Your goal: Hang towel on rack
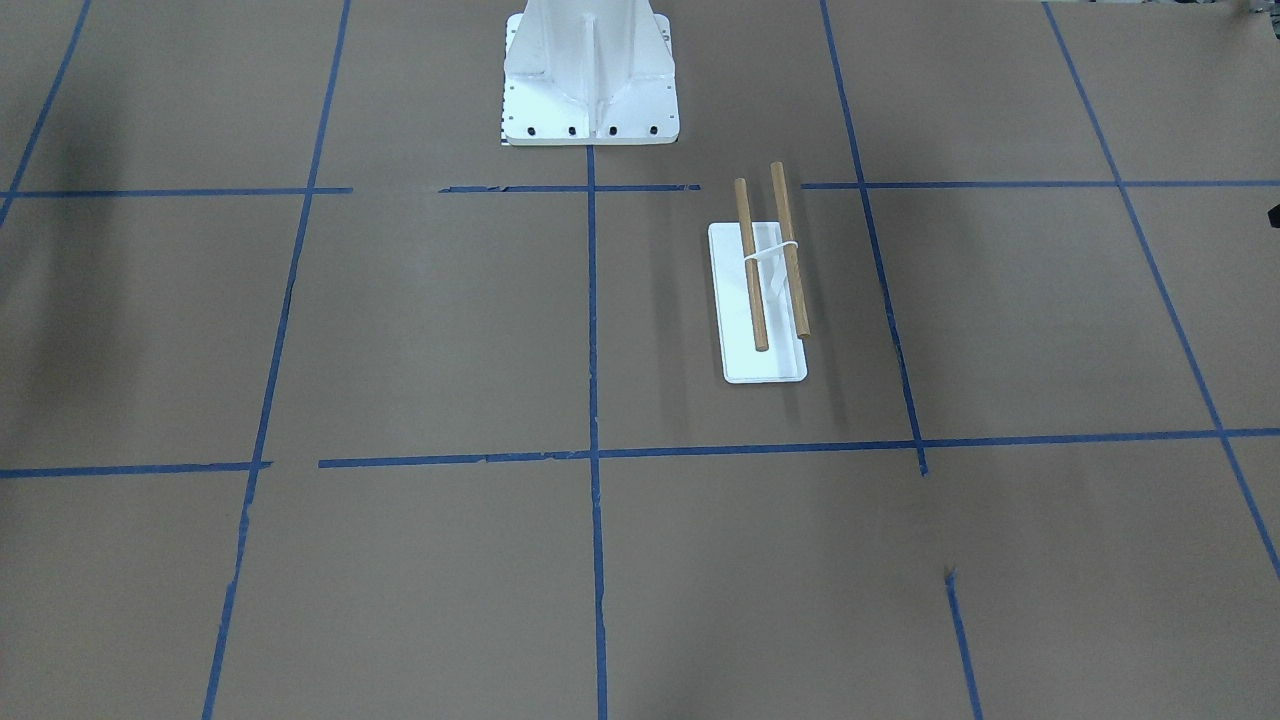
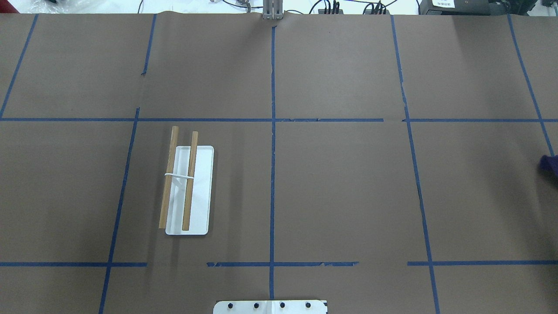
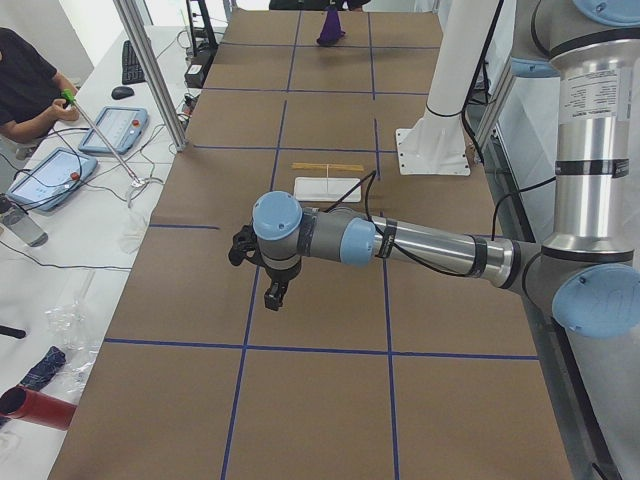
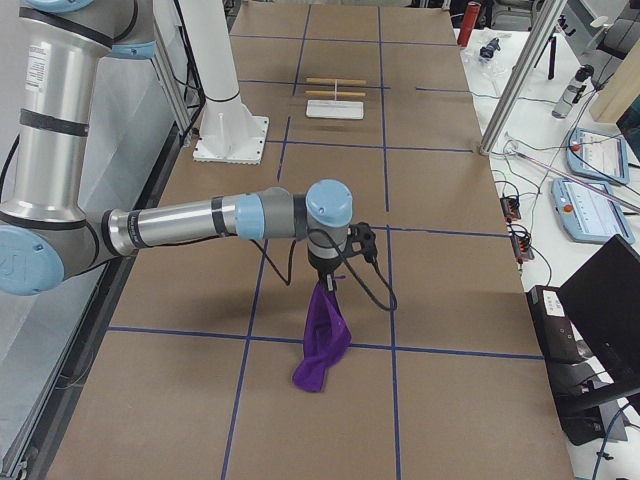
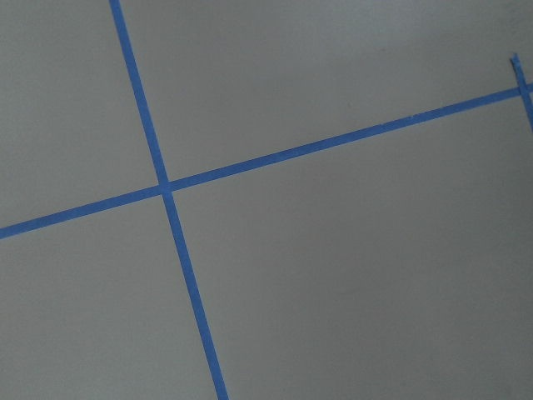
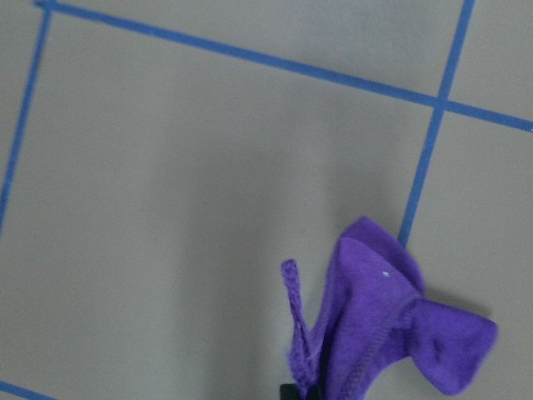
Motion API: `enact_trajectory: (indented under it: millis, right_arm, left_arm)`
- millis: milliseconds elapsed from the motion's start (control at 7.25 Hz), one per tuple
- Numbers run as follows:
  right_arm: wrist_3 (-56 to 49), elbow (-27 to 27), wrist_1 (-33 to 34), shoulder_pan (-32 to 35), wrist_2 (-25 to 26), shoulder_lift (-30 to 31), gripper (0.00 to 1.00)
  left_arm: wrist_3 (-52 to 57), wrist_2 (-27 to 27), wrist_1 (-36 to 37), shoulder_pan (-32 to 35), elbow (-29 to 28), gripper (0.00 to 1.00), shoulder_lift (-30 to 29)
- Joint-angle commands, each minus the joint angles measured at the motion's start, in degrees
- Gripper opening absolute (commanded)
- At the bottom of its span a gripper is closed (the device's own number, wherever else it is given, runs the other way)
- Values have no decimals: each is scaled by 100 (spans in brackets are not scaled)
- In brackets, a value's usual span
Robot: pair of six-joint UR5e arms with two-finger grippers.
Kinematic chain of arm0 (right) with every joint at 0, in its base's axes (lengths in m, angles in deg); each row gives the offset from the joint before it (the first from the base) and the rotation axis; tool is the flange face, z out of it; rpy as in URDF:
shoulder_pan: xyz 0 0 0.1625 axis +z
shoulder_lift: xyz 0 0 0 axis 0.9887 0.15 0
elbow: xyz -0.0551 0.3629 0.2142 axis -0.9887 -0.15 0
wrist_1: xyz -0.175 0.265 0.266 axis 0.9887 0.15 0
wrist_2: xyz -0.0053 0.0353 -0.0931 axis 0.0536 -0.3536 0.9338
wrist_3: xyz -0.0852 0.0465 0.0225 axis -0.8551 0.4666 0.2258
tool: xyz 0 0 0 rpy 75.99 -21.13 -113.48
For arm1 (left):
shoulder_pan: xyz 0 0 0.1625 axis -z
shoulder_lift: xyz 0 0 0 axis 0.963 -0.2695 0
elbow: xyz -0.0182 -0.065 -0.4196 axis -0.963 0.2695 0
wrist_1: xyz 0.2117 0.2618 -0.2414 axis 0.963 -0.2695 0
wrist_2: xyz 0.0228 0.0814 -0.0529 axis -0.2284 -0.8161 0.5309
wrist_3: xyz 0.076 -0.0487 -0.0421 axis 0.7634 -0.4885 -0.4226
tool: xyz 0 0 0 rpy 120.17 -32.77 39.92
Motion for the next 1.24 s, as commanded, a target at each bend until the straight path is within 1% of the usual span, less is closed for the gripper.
enact_trajectory:
  millis: [0,138,276,414,552,690,828,966,1103]
  right_arm:
    - [1376,1064,616,-179,-731,-418,0]
    - [1817,1127,616,-346,-1136,-769,0]
    - [2961,1258,607,-600,-1393,-1373,0]
    - [4496,1329,599,-1168,-1369,-2205,0]
    - [5799,1295,598,-1722,-1299,-3005,0]
    - [6856,1286,598,-2154,-1055,-3588,0]
    - [7650,1277,590,-2620,-800,-4037,0]
    - [8275,1277,555,-3190,-337,-4398,0]
    - [8995,1216,363,-3718,208,-4715,0]
  left_arm:
    - [-32,236,-404,0,-2,100,-22]
    - [-23,682,-598,-18,-72,100,-22]
    - [-180,1304,-721,-52,-55,100,-39]
    - [-1217,1389,-1010,-227,32,100,-161]
    - [-2384,1390,-2005,-611,59,98,-180]
    - [-4049,1355,-3242,-1016,42,98,-258]
    - [-5589,1059,-4150,-1533,24,98,-520]
    - [-6422,977,-4316,-1782,24,99,-740]
    - [-7561,976,-4317,-2089,-2,99,-1117]
